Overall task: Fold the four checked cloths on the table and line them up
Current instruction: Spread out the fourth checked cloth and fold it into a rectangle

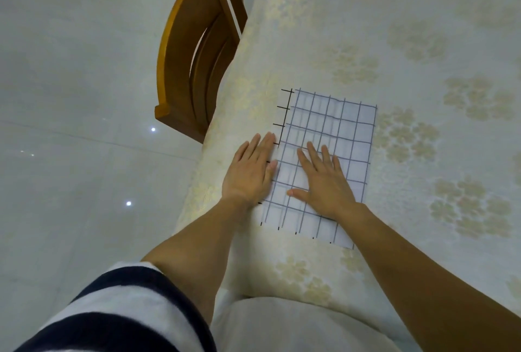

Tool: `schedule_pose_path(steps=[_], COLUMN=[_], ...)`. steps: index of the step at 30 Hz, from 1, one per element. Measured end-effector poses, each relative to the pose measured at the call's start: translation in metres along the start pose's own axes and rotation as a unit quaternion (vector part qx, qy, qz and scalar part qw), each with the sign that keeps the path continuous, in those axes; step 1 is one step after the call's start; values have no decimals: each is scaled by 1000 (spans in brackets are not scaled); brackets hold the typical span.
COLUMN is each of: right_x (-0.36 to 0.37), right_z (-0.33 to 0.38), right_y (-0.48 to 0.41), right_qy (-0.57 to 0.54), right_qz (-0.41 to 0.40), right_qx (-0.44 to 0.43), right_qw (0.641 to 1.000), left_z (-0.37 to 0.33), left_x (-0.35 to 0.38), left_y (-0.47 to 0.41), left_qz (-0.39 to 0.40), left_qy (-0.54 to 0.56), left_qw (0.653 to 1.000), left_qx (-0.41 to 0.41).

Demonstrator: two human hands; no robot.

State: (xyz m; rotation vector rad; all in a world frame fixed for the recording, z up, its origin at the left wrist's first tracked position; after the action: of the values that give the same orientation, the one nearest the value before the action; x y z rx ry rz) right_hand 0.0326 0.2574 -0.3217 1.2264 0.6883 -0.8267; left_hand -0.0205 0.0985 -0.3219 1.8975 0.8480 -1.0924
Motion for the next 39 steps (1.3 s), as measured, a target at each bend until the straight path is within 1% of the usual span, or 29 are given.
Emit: schedule_pose_path(steps=[5, 8, 10, 11, 13, 15, 16, 18, 20, 24, 26, 27, 28, 30, 31, 32, 33, 36, 39], right_x=[-1, 1, -2, -7, -21, -31, -31, -20, -6, 6, 7, 7, 8, 6, 4, 1, -1, -11, -23], right_z=[15, 20, 21, 20, 10, -18, -36, -72, -96, -109, -109, -110, -111, -112, -114, -116, -119, -131, -141], right_y=[-8, -11, -9, -7, 4, 20, 29, 45, 55, 59, 57, 57, 57, 58, 59, 59, 58, 54, 45], right_qy=[3, 9, -13, -39, -94, -130, -138, -137, -133, -118, -124, -126, -127, -124, -125, -131, -139, -138, -121], right_qz=[-8, 0, -9, -29, -101, -177, -196, -191, -166, -135, -133, -134, -139, -158, -169, -176, -177, -172, -155], right_qx=[-22, -41, -55, -65, -72, -31, -2, 49, 69, 52, 44, 44, 45, 48, 47, 45, 40, 31, 29], right_qw=[1000, 999, 998, 997, 988, 975, 971, 971, 975, 982, 982, 982, 981, 979, 977, 975, 974, 975, 980], left_z=[-1, -1, -1, -1, -1, -1, -1, 0, -2, -4, -12, -25, -47, -106, -134, -157, -175, -193, -187], left_x=[-3, -2, -1, -1, 0, -1, -1, -2, -6, -9, -13, -16, -19, -10, 1, 14, 26, 50, 59], left_y=[1, 0, 1, 1, 2, 2, 2, 2, 5, 8, 9, 10, 11, 15, 15, 13, 10, 0, -2], left_qz=[-4, -4, -3, -5, -6, -4, -4, -9, -17, -15, -27, -41, -61, -73, -58, -31, -2, 56, 75], left_qy=[14, 12, 5, 1, -4, -5, -8, -6, 12, 57, 59, 34, -3, -37, -31, -22, -13, 17, 34], left_qw=[1000, 1000, 1000, 1000, 1000, 1000, 1000, 1000, 999, 998, 997, 998, 995, 978, 969, 963, 962, 971, 975], left_qx=[16, 16, 14, 15, 21, 26, 27, 27, 31, 36, 33, 46, 79, 193, 240, 265, 273, 233, 206])
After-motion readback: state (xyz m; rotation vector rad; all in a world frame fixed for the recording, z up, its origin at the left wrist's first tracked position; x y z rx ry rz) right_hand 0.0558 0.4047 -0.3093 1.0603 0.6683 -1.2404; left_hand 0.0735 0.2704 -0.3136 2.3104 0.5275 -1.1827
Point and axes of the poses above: each hand's wrist, its own y-axis away from the middle knuckle, its own x-axis out of the palm, z = x × y, the point moved 8 cm from there along -y, towards the middle knuckle, and after that the axes turned 7 degrees about z, right-handed, at the moved point
